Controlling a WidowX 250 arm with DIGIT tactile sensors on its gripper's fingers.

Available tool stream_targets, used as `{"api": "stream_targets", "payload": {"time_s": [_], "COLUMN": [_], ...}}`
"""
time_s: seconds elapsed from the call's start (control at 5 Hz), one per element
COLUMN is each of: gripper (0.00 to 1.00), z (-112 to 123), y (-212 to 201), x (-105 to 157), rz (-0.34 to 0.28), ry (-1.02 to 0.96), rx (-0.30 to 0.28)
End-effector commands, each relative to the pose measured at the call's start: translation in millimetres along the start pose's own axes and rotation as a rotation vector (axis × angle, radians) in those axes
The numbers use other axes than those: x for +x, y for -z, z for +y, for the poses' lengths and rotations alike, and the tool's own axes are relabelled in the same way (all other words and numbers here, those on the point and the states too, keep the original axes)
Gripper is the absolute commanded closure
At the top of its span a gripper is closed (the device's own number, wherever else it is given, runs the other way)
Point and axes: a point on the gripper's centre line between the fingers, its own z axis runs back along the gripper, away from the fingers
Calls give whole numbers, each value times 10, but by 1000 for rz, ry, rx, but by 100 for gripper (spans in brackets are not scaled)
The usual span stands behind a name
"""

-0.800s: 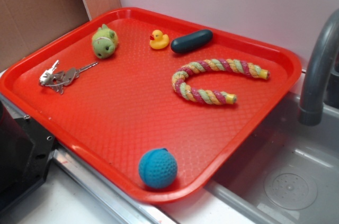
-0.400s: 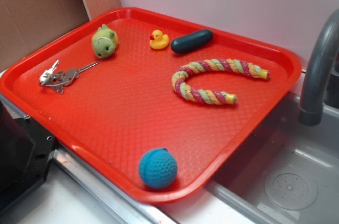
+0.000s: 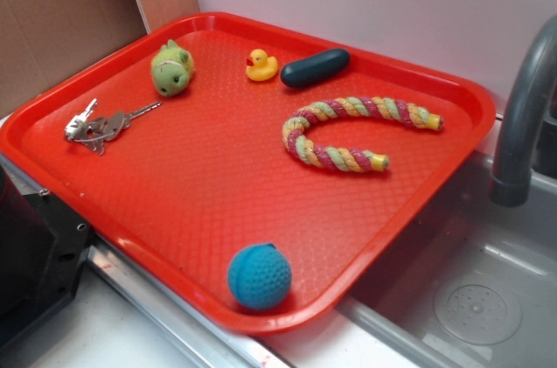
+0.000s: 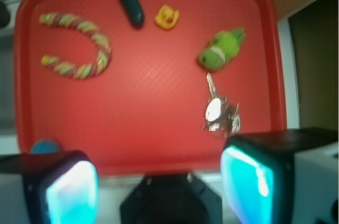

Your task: Grab the multicolored rope.

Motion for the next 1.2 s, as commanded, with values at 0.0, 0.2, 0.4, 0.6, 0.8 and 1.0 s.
{"api": "stream_targets", "payload": {"time_s": [0.0,0.2,0.4,0.6,0.8,1.0], "gripper": [0,0,0,0,0,0], "z": [21,152,237,-151,-684,-1043], "y": [179,287,460,689,840,834], "x": [149,654,1164,1647,1470,1211], "rz": [-63,-94,-45,-12,31,13], "ry": [63,103,276,505,662,762], "rx": [50,135,161,110,92,77]}}
